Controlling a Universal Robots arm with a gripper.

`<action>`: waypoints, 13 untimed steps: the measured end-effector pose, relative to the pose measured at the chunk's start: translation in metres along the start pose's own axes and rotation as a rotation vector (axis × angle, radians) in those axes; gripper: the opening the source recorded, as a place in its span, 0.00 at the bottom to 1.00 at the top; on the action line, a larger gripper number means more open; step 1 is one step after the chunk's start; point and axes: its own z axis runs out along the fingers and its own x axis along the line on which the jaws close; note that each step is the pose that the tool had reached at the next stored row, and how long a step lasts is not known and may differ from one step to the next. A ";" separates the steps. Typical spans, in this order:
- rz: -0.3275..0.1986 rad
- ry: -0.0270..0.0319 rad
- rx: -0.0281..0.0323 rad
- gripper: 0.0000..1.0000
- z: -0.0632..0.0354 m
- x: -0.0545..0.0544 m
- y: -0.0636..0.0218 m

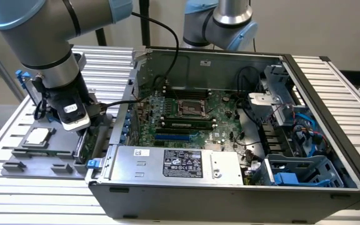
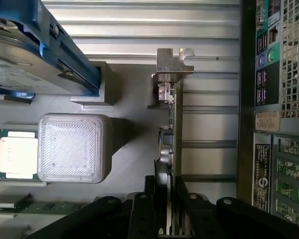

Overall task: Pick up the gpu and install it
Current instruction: 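Pick up the gpu and move the gpu toward the slot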

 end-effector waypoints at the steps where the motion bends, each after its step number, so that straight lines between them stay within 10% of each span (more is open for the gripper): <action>1: 0.000 0.0000 -0.0001 0.00 0.0000 0.000 0.0000; 13: 0.000 0.0001 -0.0001 0.00 -0.0110 0.000 0.0007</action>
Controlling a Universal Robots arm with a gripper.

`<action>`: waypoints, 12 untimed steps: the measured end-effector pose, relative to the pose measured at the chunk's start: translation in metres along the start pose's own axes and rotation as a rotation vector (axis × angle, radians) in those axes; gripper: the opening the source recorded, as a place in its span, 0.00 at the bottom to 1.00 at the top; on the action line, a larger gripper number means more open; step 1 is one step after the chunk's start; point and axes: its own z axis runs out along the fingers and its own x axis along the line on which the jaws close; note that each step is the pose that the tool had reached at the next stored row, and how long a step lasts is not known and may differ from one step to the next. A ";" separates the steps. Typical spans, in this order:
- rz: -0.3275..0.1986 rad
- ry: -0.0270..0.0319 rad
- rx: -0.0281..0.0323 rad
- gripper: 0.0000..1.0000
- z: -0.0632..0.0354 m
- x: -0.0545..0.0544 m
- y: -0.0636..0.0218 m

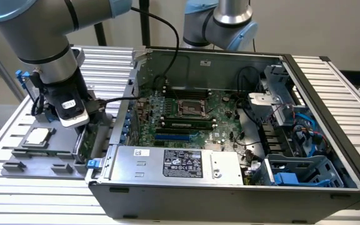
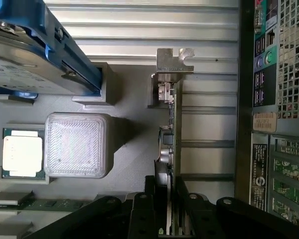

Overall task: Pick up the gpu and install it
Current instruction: 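Pick up the gpu and move the gpu toward the slot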

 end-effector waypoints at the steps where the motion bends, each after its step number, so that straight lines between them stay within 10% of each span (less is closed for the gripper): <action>1: 0.000 -0.0001 -0.0001 0.00 -0.0040 0.000 0.0003; 12: 0.000 0.0000 0.0000 0.00 -0.0537 -0.001 0.0034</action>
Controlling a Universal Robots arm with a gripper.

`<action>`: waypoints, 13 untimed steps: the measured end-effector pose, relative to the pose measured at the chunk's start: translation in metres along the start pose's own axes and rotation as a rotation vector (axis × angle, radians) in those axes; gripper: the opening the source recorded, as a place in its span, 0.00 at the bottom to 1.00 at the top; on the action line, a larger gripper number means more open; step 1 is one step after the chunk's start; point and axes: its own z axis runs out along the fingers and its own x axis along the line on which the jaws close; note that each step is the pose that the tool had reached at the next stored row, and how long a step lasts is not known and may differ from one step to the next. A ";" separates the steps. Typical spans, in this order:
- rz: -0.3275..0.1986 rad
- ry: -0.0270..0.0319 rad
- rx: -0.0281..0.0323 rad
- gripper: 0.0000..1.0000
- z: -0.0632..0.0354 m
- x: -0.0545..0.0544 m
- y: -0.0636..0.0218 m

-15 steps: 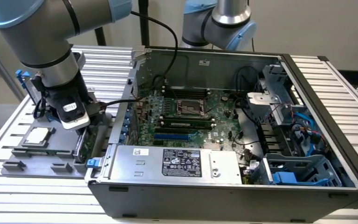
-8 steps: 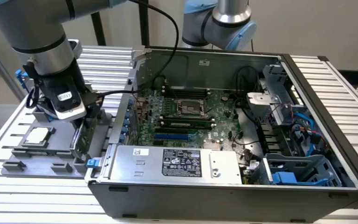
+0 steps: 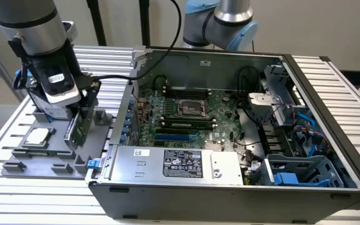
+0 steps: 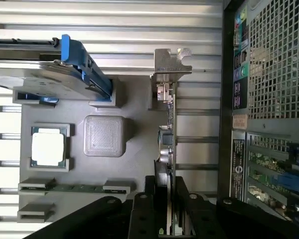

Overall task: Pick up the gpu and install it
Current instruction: 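Pick up the gpu and move the gpu toward the slot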

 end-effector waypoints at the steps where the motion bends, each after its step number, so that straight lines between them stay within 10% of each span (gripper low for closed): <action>1: 0.000 0.0000 0.0000 0.00 -0.0049 0.000 0.0002; 13: 0.000 0.0001 0.0000 0.00 -0.0594 -0.002 0.0003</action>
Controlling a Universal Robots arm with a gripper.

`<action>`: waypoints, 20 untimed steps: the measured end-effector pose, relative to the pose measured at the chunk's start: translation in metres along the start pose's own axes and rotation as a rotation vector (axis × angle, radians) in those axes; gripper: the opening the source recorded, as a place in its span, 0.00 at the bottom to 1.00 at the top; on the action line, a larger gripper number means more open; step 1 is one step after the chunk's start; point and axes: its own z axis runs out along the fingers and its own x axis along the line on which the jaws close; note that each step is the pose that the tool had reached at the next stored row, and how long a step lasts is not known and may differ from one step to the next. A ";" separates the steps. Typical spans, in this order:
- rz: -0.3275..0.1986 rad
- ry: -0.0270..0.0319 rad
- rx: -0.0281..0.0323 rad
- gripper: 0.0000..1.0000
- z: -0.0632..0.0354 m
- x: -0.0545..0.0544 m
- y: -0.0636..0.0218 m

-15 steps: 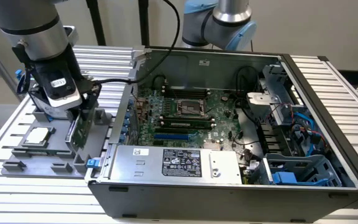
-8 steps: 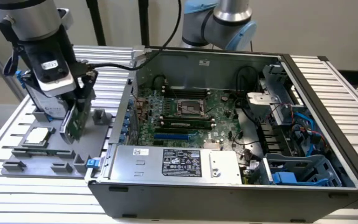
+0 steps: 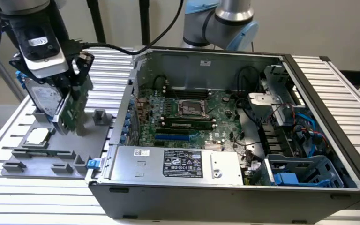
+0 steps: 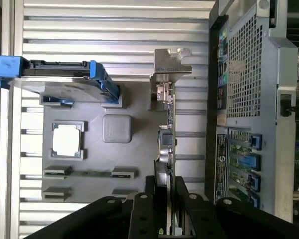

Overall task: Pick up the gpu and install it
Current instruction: 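Pick up the gpu and move the gpu toward the slot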

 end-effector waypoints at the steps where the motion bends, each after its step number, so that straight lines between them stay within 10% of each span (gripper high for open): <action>1: 0.000 0.0002 0.0001 0.00 -0.0045 -0.001 -0.0003; 20: 0.002 0.0237 0.0000 0.00 -0.0908 -0.065 -0.0077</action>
